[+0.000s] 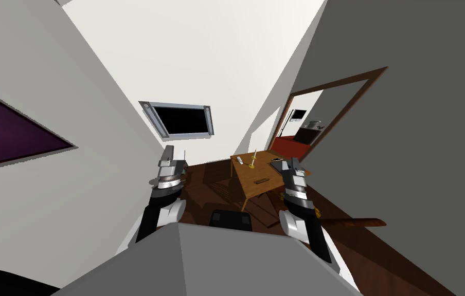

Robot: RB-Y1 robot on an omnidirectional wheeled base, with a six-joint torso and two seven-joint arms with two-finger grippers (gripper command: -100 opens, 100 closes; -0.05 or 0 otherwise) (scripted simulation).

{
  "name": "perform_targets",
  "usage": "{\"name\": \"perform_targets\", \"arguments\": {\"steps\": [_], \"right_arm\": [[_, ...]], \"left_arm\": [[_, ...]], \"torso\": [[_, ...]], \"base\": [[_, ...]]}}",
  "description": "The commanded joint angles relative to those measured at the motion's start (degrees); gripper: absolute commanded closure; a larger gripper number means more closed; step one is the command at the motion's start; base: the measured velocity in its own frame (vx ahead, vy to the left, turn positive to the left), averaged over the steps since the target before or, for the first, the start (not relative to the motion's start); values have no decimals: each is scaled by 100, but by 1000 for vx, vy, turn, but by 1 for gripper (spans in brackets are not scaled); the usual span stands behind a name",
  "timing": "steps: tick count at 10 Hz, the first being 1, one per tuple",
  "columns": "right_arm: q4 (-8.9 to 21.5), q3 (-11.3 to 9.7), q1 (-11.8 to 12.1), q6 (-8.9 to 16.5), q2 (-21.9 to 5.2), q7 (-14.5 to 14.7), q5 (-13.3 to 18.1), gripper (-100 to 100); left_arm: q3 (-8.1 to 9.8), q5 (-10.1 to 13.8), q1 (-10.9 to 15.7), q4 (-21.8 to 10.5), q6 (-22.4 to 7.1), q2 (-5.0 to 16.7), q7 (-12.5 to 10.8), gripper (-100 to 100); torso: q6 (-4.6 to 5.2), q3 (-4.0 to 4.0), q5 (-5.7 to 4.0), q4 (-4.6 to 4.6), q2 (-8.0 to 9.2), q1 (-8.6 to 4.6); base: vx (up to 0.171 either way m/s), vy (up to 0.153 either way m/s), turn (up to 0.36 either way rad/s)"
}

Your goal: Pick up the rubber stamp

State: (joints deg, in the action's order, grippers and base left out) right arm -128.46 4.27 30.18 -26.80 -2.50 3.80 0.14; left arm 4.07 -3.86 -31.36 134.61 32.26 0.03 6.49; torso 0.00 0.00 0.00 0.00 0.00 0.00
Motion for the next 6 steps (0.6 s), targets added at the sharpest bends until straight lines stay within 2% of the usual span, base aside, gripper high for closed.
{"name": "perform_targets", "arguments": {"steps": [1, 6], "right_arm": [[188, -43, -92, -109, -209, 44, 151, -100], [1007, -271, -515, -580, -968, 254, 862, -100]], "left_arm": [[0, 0, 0, 0, 0, 0, 0, 0], [-1, 0, 1, 0, 0, 0, 0, 0]], "torso": [[0, 0, 0, 0, 0, 0], [-2, 16, 3, 6, 28, 13]], "base": [[-32, 12, 120], [-70, 34, 165]]}}
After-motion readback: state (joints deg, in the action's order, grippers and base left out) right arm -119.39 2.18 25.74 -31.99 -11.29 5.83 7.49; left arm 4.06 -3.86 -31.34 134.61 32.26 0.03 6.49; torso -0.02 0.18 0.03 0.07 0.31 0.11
